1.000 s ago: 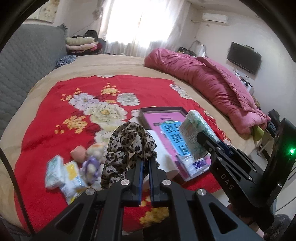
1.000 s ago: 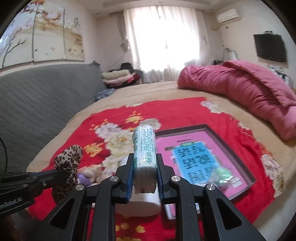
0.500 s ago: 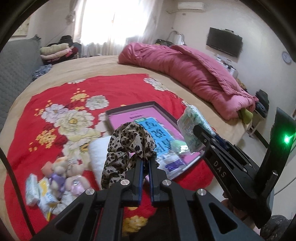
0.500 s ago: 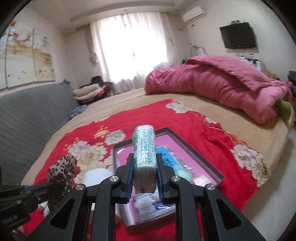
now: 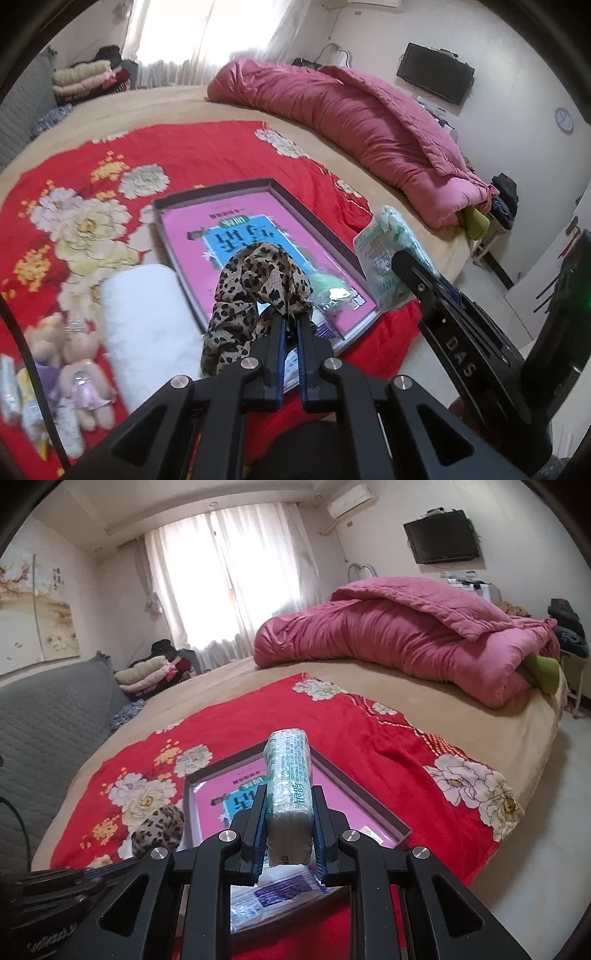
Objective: Organize soft objects
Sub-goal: 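Lift the scrunchie and tissue pack with both grippers and carry them over the tray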
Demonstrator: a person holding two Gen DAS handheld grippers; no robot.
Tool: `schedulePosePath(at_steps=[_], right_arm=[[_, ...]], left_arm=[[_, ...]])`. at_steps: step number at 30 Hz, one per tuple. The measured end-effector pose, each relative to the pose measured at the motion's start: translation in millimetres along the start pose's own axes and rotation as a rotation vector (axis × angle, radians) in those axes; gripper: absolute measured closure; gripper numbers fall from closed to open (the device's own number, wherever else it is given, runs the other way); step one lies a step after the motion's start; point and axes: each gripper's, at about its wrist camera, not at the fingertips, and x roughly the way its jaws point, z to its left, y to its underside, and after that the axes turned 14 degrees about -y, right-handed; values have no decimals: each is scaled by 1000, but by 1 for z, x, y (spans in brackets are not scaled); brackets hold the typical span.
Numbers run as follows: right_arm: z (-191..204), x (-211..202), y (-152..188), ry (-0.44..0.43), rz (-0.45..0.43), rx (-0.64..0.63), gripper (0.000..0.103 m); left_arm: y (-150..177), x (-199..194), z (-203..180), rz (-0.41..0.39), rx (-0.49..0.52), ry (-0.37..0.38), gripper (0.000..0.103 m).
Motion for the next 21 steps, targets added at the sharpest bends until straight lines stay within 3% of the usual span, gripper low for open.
schedulePosePath(at_steps=[13,21], right_arm=[[-39,15,6,103,35,52,82],[-50,26,12,136,69,50,82]], left_arm=[[23,60,-25,118,66,24,97],[26,80,-26,141,61,31,97]])
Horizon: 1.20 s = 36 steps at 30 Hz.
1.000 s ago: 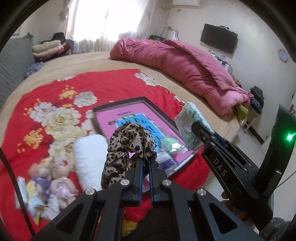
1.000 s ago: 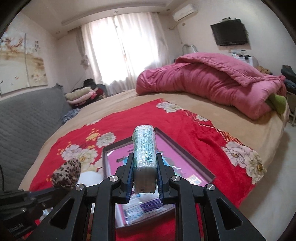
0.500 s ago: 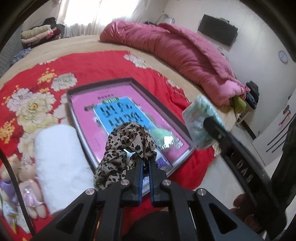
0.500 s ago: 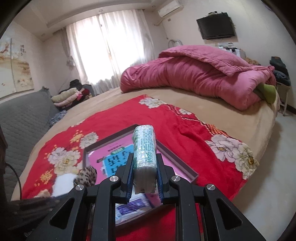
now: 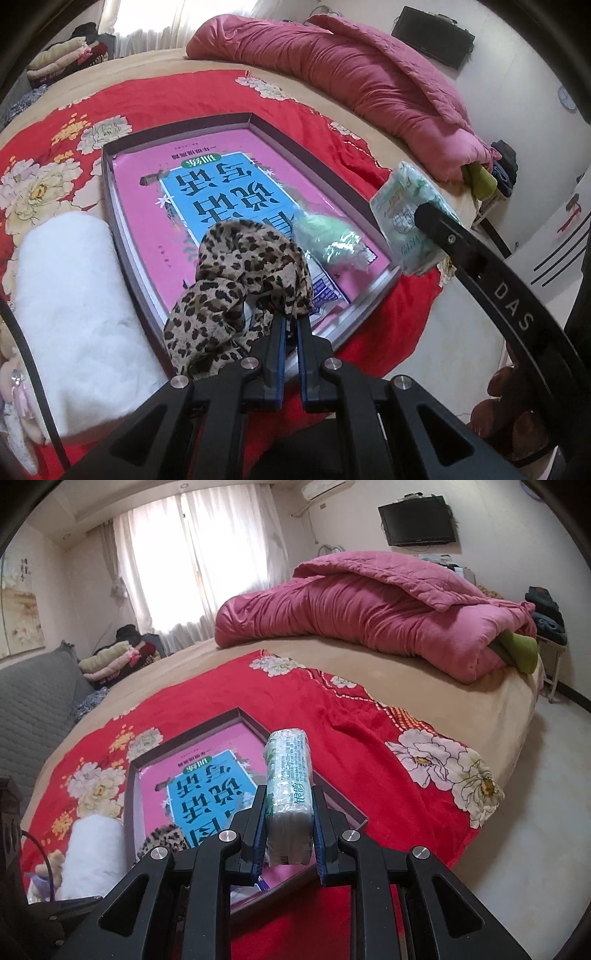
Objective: Organize soft objects
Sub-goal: 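Lift the scrunchie and tissue pack with both grippers and carry them over the tray, then lower the scrunchie and tissue pack toward the tray with both grippers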
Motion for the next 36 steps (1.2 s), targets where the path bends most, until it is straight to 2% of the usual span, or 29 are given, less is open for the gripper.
schedulePosePath(at_steps=[8,22,26,36], right_arm=[[-6,16,4,31,37,-3,82],[-17,45,9,39,102,5,82],[-20,53,10,47,123,5,82],[-27,51,12,68,122,22,78]], left_arm=[[-4,15,2,22,-23,20,97],[10,10,-4,28,7,27,97],[12,7,-2,29,-12,39,97],[10,8,1,44,-20,41,97]])
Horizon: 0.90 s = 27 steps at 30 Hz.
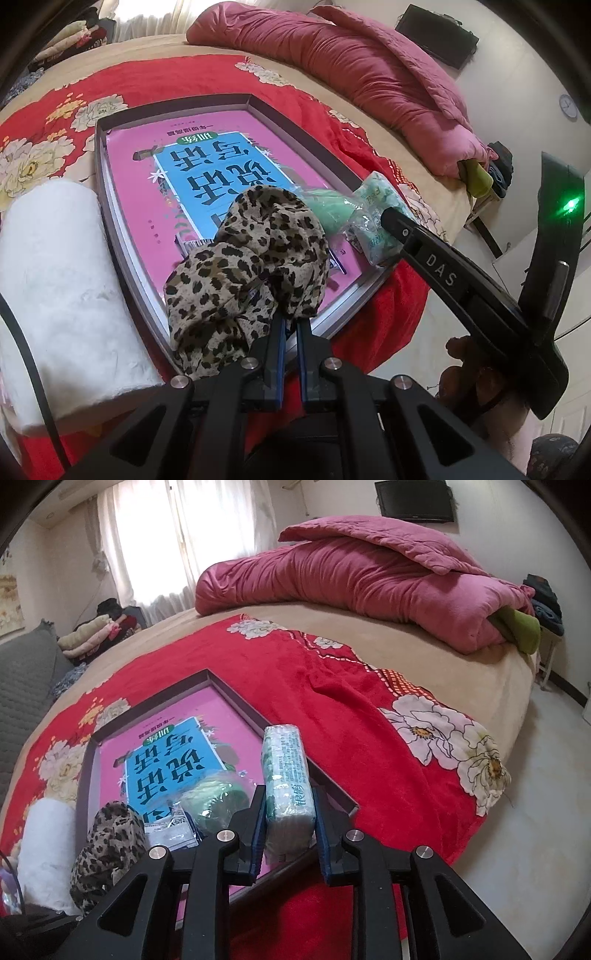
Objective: Organize soft objects
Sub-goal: 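Lower the scrunchie and tissue pack toward the tray with both grippers, then open both grippers to release the scrunchie and tissue pack on the tray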
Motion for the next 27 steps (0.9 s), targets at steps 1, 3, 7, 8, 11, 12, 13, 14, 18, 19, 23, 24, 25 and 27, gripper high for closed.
schedulePosePath(at_steps=[1,3,7,8,11,12,13,14,18,19,23,24,25,27], right_arm=[[-1,-1,0,2,-1,1,76],[-2,-2,1,5,-3,4,74],[-6,-5,2,10,-4,18,72],[-7,-6,2,10,-7,22,71],[-8,-7,3,17,-9,23,67],[-8,-8,3,17,-10,21,67],[-8,-8,3,19,-8,20,66],[-8,-7,3,22,-6,18,65],[-3,-3,3,19,10,-6,64],[-1,-1,3,17,21,-17,64],[1,-6,3,5,-4,-22,45],[0,-10,2,-3,-17,-14,44],[-1,-11,2,-9,-22,-7,44],[-1,-13,2,-14,-25,-2,44]], left_arm=[[0,0,0,1,-1,0,97],[-1,0,1,3,-4,0,97],[-1,1,2,7,-5,-3,97],[-1,1,3,7,-6,-3,97],[-1,1,2,13,-8,-4,97],[-2,2,2,14,-9,-4,97],[-2,2,2,16,-9,-3,97],[-2,2,2,18,-9,-3,97],[-3,2,3,30,-16,6,97],[-3,1,4,33,-19,11,97],[-3,1,8,46,-34,28,97],[-3,1,9,51,-38,30,97],[-3,0,9,52,-39,31,97],[-2,-1,10,57,-42,31,97]])
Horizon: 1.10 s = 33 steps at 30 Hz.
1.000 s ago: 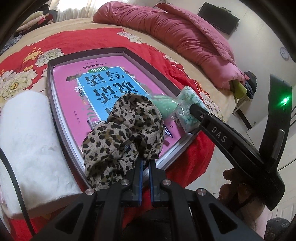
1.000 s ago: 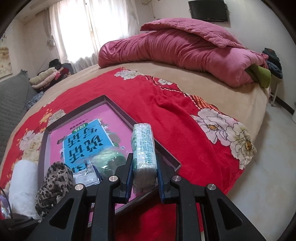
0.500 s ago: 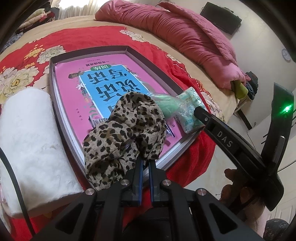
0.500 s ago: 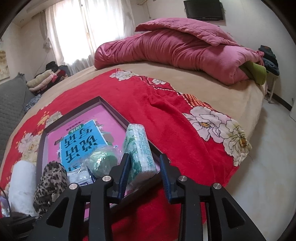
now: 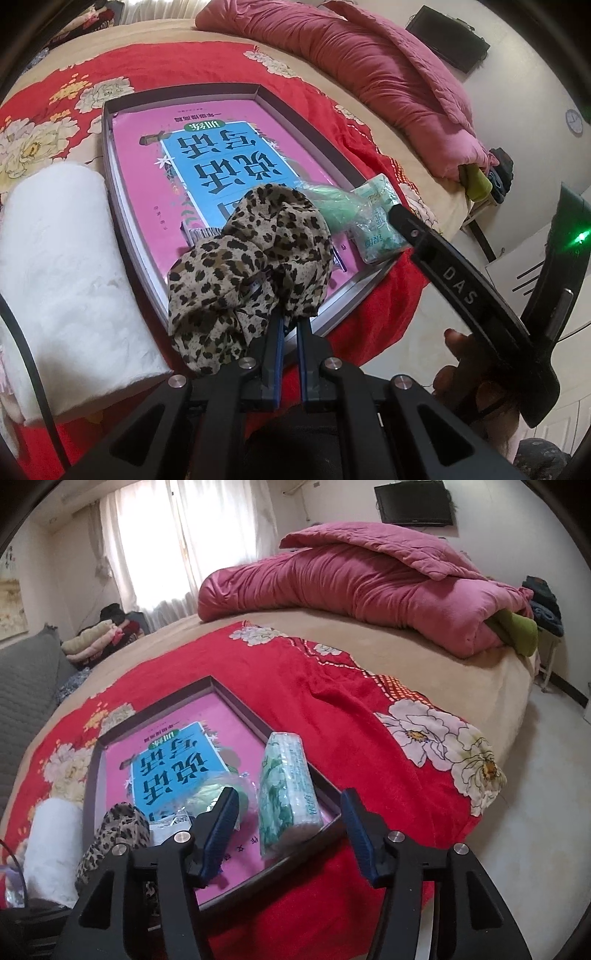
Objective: Organize soft objects
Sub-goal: 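Open both grippers to release the scrunchie and tissue pack on the tray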
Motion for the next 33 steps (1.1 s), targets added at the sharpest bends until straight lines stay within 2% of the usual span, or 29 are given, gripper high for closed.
schedulePosePath(at_steps=[4,7,12,23,30,33], right_arm=[[-1,-6,-1,26,-21,9,43],[-6,-13,-3,47,-51,26,42],[-12,-20,-4,64,-64,55,42],[-12,-25,-4,62,-70,59,42],[-20,-27,-3,126,-77,85,41],[-24,-24,-2,130,-55,95,41]], left_arm=[[-1,-3,1,11,0,-23,94],[0,-7,-3,-1,14,-36,87],[2,-19,-7,-37,32,-42,60],[-4,-41,2,-84,1,-49,57],[0,-53,2,-98,4,-40,57],[2,-54,1,-97,9,-43,57]])
